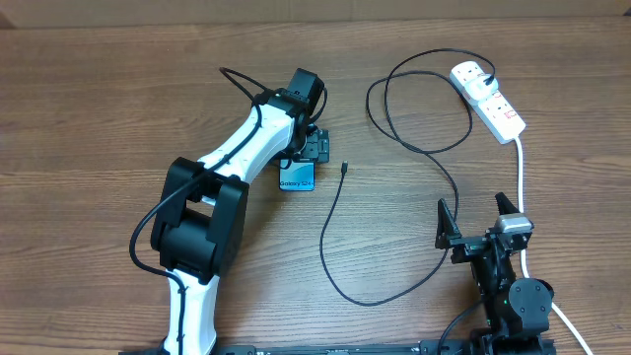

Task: Plug charger to phone and switch on socket
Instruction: 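Lower the left gripper and grasp the phone's long edges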

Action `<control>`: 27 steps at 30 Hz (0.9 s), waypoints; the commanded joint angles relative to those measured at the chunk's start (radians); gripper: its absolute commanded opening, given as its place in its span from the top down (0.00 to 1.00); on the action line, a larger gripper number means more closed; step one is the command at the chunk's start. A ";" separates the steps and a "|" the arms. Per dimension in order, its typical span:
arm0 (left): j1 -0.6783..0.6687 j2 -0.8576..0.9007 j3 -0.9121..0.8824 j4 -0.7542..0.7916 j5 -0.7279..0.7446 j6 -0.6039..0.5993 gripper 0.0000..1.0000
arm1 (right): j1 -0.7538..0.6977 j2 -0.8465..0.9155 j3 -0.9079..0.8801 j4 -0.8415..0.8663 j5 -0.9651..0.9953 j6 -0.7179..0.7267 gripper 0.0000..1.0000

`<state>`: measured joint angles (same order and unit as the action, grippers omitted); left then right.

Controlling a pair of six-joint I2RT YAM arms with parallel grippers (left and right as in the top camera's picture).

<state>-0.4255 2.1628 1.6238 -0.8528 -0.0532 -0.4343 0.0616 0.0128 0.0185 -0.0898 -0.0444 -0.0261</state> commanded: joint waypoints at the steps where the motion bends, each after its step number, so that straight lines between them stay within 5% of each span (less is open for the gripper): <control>1: 0.002 0.025 -0.001 -0.002 -0.002 0.009 0.00 | 0.006 -0.010 -0.010 0.006 0.006 0.003 0.00; 27: 0.001 0.106 0.000 -0.010 0.002 0.008 0.02 | 0.006 -0.010 -0.010 0.006 0.006 0.003 0.00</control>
<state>-0.4259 2.2070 1.6371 -0.8486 -0.0566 -0.4343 0.0616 0.0128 0.0185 -0.0895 -0.0444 -0.0261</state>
